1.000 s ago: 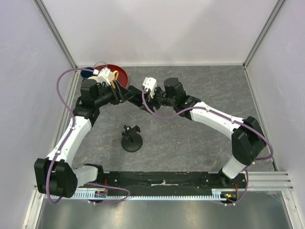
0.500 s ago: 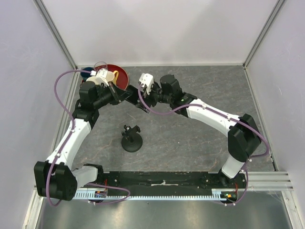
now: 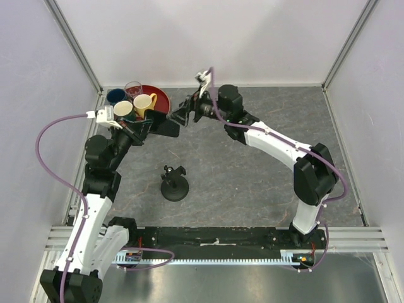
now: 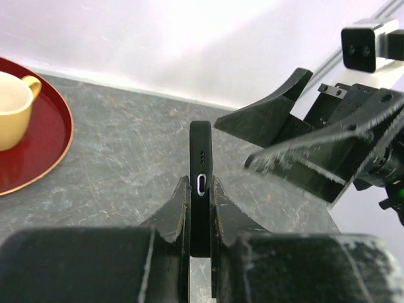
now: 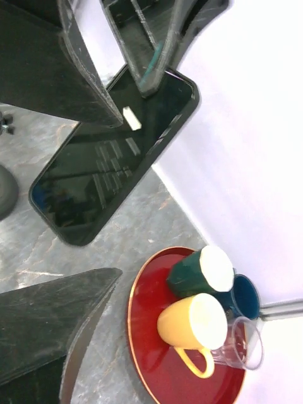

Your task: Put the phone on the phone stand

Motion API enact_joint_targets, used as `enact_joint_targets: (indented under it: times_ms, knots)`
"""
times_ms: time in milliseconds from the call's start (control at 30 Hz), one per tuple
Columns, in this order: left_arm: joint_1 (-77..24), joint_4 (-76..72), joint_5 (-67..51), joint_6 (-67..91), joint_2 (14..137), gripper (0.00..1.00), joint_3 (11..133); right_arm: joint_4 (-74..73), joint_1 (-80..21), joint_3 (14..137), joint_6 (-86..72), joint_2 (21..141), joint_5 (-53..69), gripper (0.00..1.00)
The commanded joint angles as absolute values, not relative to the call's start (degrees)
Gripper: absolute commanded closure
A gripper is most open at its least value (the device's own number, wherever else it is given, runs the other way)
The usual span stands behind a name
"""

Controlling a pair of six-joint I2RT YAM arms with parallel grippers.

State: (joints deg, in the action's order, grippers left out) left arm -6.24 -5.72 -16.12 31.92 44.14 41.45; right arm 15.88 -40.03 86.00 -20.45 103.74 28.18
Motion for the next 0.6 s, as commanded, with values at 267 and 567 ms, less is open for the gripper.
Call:
enact_joint_targets:
  times_ms: [267,567]
  knots:
    - [-2.64,-17.49,-15.56,32.87,41.4,0.98,40.34,48.8,-35.24,80.6,-56.84,110.21,33.83,0.02]
    - [-0.44,-19.77,-17.05,34.45,41.04,0.98,39.73,71.8,-37.17,77.87,-74.08,116.63,31.99,0.09]
